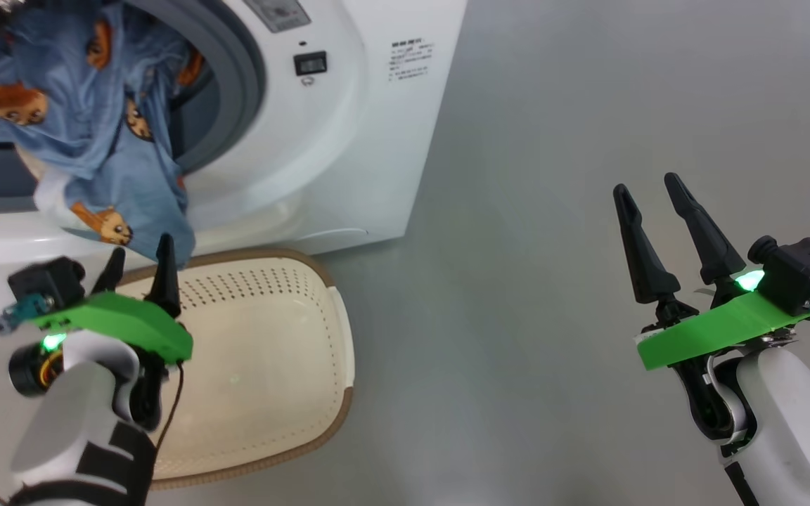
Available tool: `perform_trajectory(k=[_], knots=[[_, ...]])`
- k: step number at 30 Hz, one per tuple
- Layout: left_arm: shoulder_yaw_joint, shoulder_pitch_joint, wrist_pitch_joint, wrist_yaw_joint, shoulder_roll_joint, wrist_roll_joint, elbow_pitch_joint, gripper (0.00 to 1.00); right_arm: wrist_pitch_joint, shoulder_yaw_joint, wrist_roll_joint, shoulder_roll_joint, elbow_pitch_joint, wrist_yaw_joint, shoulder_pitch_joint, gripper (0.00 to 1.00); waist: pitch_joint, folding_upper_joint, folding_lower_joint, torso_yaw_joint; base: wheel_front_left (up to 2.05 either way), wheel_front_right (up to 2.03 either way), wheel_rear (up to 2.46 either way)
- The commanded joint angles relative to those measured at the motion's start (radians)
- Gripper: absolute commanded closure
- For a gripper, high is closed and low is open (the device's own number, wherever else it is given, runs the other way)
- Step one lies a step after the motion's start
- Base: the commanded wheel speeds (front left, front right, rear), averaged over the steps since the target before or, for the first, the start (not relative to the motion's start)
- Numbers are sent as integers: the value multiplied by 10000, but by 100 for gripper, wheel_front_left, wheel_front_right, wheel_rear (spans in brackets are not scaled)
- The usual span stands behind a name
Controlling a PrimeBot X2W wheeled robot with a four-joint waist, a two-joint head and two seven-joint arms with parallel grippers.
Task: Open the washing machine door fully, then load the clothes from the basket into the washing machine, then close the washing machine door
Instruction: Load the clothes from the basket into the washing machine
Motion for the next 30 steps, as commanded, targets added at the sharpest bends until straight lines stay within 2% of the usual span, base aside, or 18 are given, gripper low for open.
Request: perform_trajectory(k=[1,13,17,21,23,24,30], knots=[[83,-441,-54,-16,469,-220,-12,0,-80,39,-100,-27,-284,56,-155,0,527,-1,-1,-363,0,0,0],[-330,-1809,19,-19,930,-1284,959,0,-80,-57,-190,136,-488,56,-420,0,1343,-1,-1,-694,0,0,0],[-389,-2174,-433,-20,1142,-1395,1201,0,-80,-96,-225,154,-515,56,-447,0,1441,-1,-1,-712,0,0,0],[-546,-2204,-588,-20,1096,-1400,1227,0,-80,-137,-266,173,-462,56,-451,0,1394,-1,-1,-625,0,0,0],[-590,-2181,-625,-20,1107,-1411,1162,64,-80,-124,-275,182,-449,56,-479,0,1346,-1,-1,-560,0,0,0],[-623,-2160,-634,-20,1089,-1424,1131,100,-80,-128,-278,179,-447,56,-484,0,1317,-1,-1,-519,0,0,0],[-1106,-1798,-648,-20,1041,-1612,917,100,-80,-81,-251,168,-378,56,-476,0,1082,-1,-1,-308,0,0,0]])
